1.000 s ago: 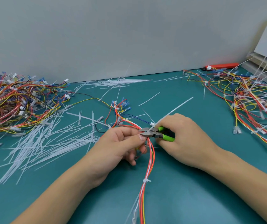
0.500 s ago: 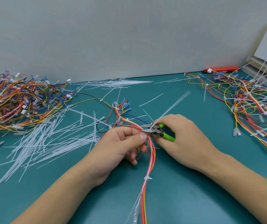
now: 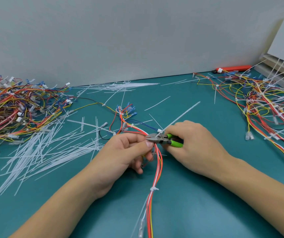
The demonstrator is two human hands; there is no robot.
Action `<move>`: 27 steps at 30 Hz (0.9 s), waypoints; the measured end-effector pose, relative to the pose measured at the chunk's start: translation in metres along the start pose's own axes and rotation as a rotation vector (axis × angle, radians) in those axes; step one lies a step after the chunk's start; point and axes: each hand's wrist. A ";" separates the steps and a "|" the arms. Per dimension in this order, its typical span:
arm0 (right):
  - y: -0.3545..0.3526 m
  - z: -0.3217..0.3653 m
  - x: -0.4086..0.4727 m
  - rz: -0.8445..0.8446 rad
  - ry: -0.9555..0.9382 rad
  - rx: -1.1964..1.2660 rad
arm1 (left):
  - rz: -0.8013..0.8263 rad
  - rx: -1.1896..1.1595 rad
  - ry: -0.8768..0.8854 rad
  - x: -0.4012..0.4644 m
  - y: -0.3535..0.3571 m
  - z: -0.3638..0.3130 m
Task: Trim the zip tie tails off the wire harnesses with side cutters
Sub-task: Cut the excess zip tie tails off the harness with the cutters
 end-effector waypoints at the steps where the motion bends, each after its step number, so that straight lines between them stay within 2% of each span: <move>1: 0.000 -0.001 0.000 0.013 0.013 0.009 | 0.000 -0.003 0.000 0.000 0.000 0.000; 4: 0.000 0.000 -0.003 0.043 0.051 0.007 | 0.007 -0.013 -0.002 -0.001 -0.002 0.000; 9: 0.001 0.002 -0.003 -0.019 -0.008 0.039 | -0.001 -0.004 0.003 -0.001 -0.001 0.000; 27: 0.000 0.000 0.001 -0.009 -0.014 0.078 | -0.016 -0.010 -0.009 0.000 -0.002 0.002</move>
Point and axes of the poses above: each hand's wrist, its own x-axis towards the middle knuckle, its own y-axis out of the palm, z = x × y, and after that the axes turned 6 degrees about y, right-handed
